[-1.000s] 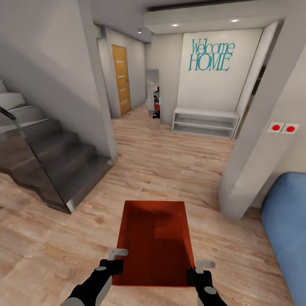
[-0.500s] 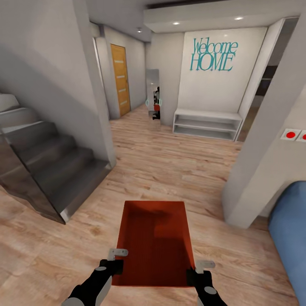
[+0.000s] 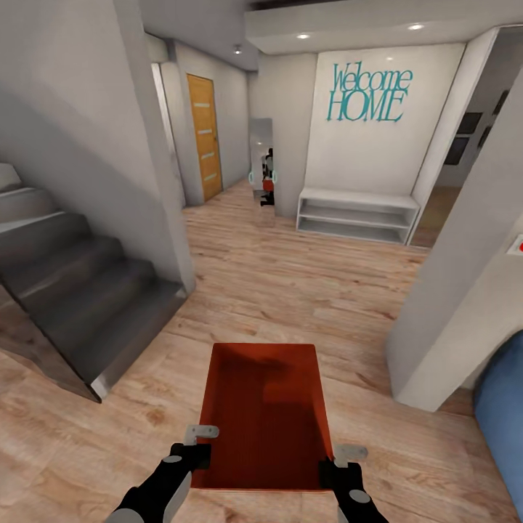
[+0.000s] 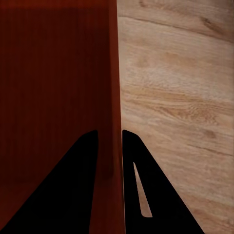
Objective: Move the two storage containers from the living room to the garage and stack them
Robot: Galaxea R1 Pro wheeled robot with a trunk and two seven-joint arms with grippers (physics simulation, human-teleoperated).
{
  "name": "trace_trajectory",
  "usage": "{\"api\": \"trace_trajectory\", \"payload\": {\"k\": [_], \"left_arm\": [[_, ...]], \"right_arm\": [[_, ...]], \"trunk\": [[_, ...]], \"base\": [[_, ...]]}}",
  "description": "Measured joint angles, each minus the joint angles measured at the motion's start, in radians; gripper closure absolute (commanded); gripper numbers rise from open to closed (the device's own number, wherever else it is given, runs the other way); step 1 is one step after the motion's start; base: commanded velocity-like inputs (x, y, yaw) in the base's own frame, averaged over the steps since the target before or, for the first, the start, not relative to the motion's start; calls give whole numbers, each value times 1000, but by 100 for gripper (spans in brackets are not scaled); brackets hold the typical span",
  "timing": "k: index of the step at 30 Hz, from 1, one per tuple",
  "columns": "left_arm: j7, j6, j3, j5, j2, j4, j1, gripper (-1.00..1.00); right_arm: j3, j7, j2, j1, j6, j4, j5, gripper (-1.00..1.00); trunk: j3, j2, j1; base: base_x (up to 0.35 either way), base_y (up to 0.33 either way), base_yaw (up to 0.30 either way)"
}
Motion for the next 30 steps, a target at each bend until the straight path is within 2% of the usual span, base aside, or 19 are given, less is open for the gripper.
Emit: {"api": "trace_trajectory", "payload": {"k": [30], "left_arm": [[2,1,0,0,-1,0,0,100]], "right_arm": [[0,2,-1,0,2,-1,0,100]], "trunk": [[0,0,0]], "base": [[336,0,0]]}}
